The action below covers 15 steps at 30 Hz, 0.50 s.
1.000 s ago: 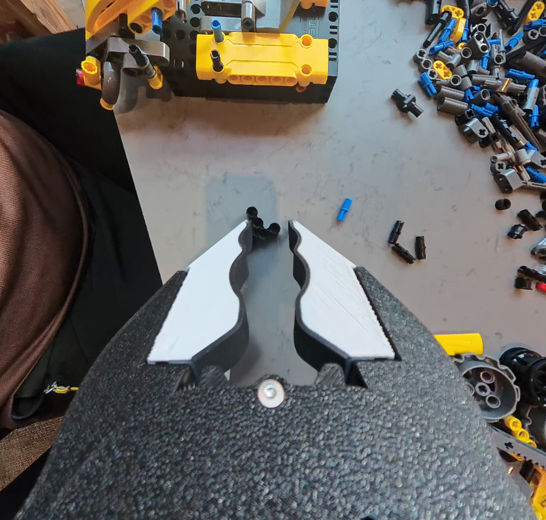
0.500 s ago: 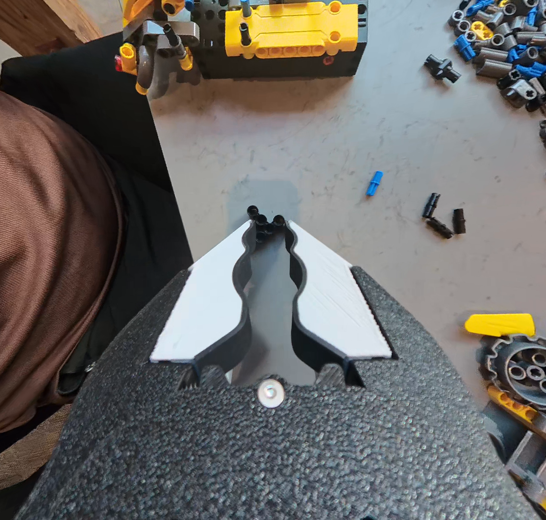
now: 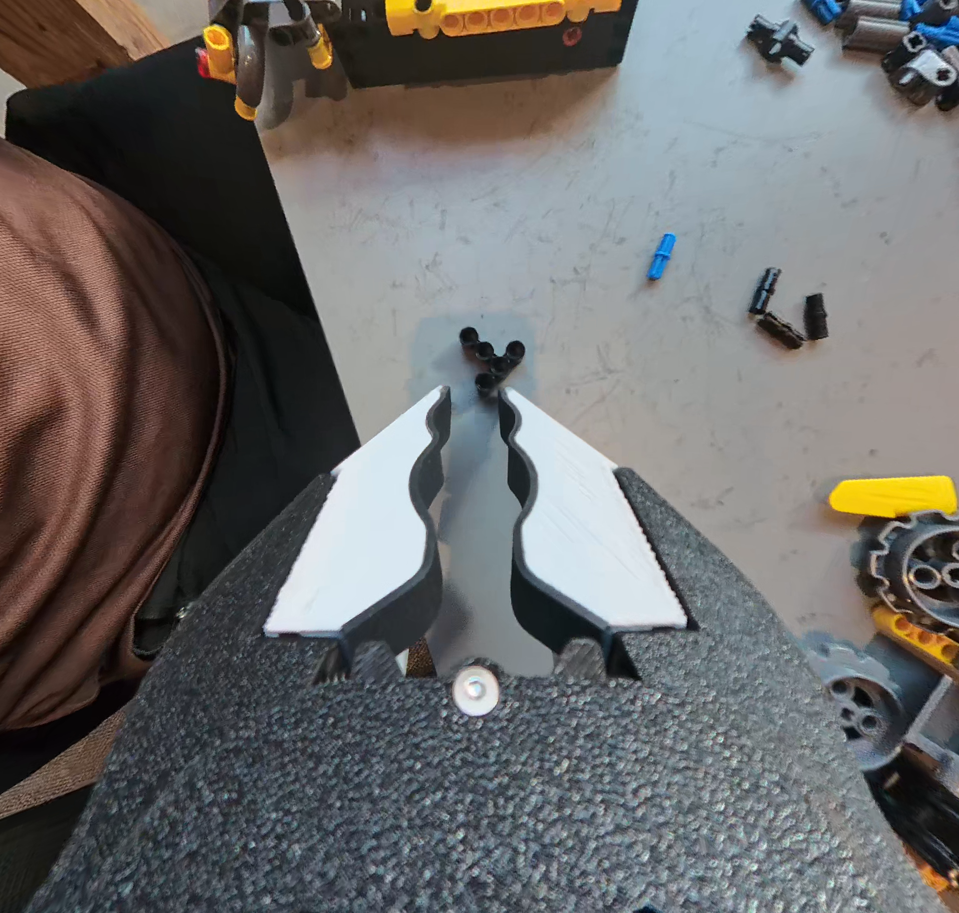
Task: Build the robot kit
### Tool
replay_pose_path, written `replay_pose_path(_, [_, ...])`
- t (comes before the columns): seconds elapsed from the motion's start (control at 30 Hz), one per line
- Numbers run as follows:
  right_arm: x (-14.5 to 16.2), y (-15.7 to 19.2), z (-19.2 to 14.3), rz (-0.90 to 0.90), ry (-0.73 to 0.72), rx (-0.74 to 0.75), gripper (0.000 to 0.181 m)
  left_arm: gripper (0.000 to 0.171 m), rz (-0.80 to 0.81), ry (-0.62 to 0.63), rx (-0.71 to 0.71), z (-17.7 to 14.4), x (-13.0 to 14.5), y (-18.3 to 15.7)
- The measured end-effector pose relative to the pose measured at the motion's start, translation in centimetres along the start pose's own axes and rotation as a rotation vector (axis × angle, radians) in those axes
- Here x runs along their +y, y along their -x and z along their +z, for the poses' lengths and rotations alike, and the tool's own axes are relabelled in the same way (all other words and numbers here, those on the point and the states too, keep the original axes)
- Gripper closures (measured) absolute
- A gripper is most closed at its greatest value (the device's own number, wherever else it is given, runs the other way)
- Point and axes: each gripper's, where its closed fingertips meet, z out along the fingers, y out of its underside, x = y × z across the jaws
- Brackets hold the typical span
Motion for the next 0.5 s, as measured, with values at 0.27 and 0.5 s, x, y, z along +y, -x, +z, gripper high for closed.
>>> replay_pose_path(0.27, [-0.57,0.47,0.3,-0.031,0.016,-0.006,0.166,0.129,-0.01,-0.006,-0.012,-0.22,-0.1,0.35])
replay_pose_path(0.5, [-0.93,0.4,-0.44,-0.031,-0.029,0.0,0.172,0.129,-0.002,-0.001,-0.005,-0.13,-0.01,0.11])
